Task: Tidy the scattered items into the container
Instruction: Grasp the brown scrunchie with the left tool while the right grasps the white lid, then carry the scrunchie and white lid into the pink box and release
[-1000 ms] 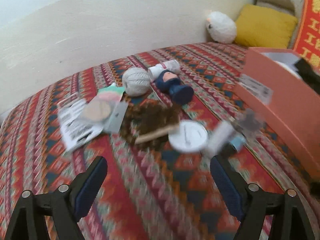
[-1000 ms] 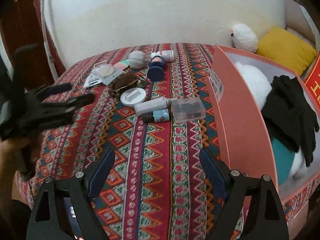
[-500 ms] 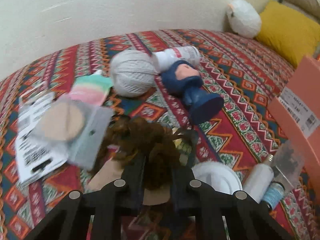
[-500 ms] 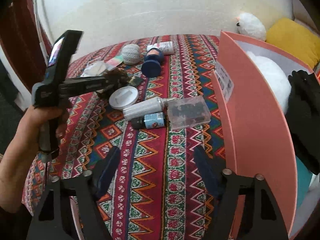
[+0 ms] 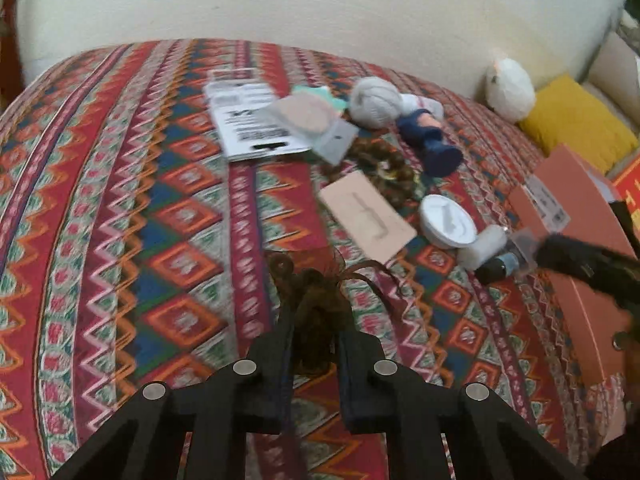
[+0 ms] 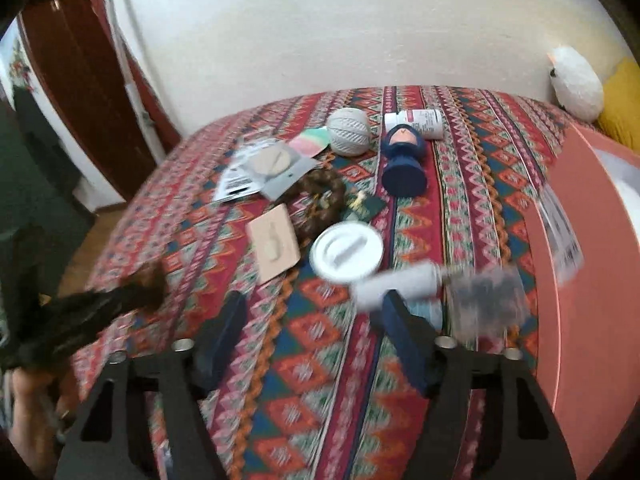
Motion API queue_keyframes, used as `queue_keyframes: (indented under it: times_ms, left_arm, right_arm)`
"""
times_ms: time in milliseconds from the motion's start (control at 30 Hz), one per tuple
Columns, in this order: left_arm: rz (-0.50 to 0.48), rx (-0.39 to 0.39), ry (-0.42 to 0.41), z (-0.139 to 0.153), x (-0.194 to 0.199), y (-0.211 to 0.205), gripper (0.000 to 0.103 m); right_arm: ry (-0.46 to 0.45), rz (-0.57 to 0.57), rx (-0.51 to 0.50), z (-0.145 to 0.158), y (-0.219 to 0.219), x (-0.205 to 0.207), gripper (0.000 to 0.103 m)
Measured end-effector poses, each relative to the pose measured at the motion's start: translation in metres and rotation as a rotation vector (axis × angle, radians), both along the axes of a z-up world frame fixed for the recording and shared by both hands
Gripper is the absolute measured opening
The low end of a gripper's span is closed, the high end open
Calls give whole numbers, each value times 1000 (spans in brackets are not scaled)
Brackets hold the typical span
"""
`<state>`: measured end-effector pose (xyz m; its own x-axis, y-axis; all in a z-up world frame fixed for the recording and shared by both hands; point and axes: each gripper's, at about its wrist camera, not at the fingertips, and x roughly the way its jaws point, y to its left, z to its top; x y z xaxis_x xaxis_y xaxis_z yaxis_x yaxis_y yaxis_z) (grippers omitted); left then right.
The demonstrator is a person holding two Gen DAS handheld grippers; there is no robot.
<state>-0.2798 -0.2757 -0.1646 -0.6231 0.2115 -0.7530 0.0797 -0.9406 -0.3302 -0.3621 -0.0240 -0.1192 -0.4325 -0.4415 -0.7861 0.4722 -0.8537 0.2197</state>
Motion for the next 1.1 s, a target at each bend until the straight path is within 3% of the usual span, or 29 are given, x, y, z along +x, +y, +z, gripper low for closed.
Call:
queue_keyframes:
  times_ms: [133, 333, 433, 467, 667, 833, 1100]
  left_arm:
    - [14, 7, -20, -11, -2, -11, 13]
    - [9, 5, -21, -13, -10, -15, 13]
    - [0, 7, -32, -16, -13, -12, 13]
    - [-2, 8, -33, -16, -14, -12, 13]
    - [-15, 13, 18, 2, -5, -5, 13]
    - [-39, 14, 95, 39, 23, 15, 13]
    - [-130, 14, 186, 100, 84, 70, 13]
  right_arm:
    - [3, -11, 108, -18, -23, -36, 79]
    - [-90, -7, 175, -62, -44, -77, 79]
    - [-49, -6, 232, -75, -52, -84, 66]
    - [-25, -6, 246, -74, -53, -83, 65]
    - [29, -7, 129, -28, -32, -43, 65]
    - [81, 20, 33, 25, -12, 22, 65]
    - [173, 36, -47, 83, 24, 129, 66]
